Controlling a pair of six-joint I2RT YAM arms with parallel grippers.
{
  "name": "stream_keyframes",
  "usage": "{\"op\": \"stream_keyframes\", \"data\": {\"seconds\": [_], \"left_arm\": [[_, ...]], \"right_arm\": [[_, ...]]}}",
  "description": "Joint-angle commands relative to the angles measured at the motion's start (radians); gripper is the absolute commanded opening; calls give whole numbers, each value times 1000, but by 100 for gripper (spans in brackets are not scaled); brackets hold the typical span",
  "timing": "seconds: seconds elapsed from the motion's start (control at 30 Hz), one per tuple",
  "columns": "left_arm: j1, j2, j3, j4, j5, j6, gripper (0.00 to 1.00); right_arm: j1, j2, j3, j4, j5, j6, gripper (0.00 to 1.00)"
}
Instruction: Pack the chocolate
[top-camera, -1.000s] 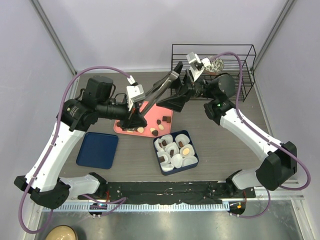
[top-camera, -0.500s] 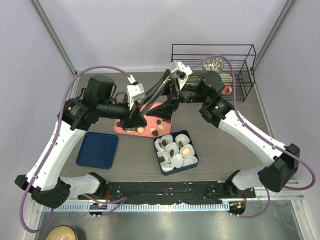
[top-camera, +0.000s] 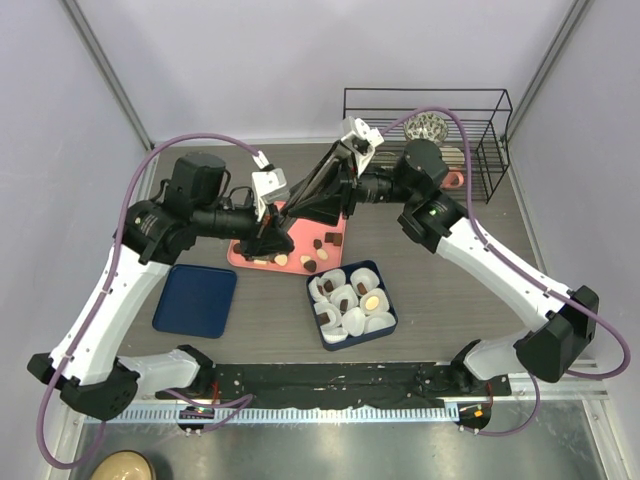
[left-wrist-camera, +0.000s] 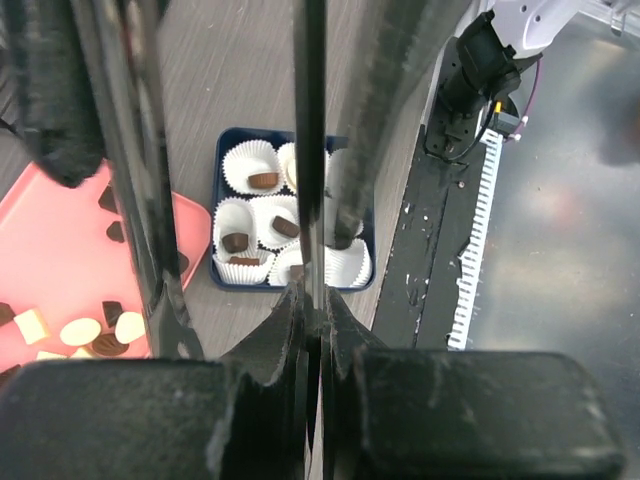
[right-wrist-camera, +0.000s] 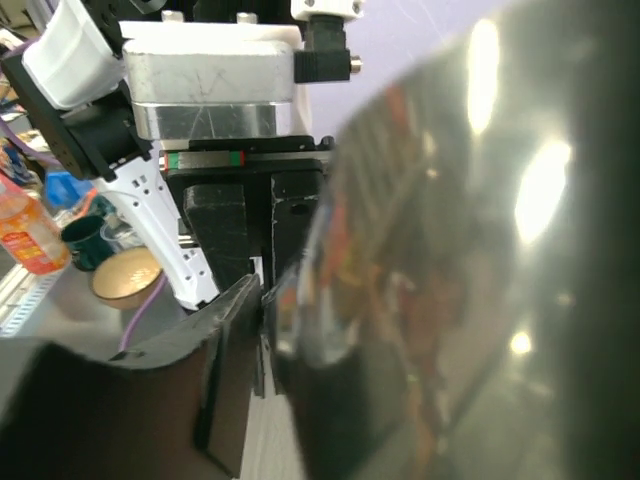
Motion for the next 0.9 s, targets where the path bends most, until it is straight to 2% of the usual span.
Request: {"op": "stream_keyframes", "data": {"seconds": [0.0,0.13,0.23,0.27,0.3,0.33,0.37,0.43,0.5,0.53,0.57,0.6,0.77,0.87], "left_arm": [[8,-19,-13,18,-10,4,0],[8,-31,1,-19,-33,42,0],[8,-43,-2,-36,-70,62,5],[8,-45,-4,-44,-82,69,15],[8,-51,-4,-71,-106,79,33],[8,-56,-3,-91,-116,124,44],[6,-56,1,-108,-134,138,50],[8,-79,-9,-113,-235,149,51],[10,-105,-25,-122,-286,155,64],[10,-114,-35,-119,-322,152,66],[10,-125,-42,-119,-336,152,79],[11,-132,-64,-114,-352,146,99],[14,-166,-134,-123,-494,168,100],[37,-177,-191,-76,-559,183,100]], "right_arm": [[11,-19,-15,153,19,42,44],[14,-43,-55,170,49,31,32],[14,-65,-76,179,60,20,24],[14,-70,-84,180,75,19,20],[16,-83,-87,179,86,14,17],[16,-89,-90,170,97,-4,16],[16,-97,-92,154,120,-19,15],[16,-122,-90,102,147,-62,14],[16,-139,-84,66,187,-128,12],[16,-154,-81,27,204,-148,10],[16,-163,-73,4,224,-208,10],[16,-169,-69,-16,264,-233,9],[14,-209,-9,-191,365,-398,6],[14,-223,1,-238,405,-421,4]]}}
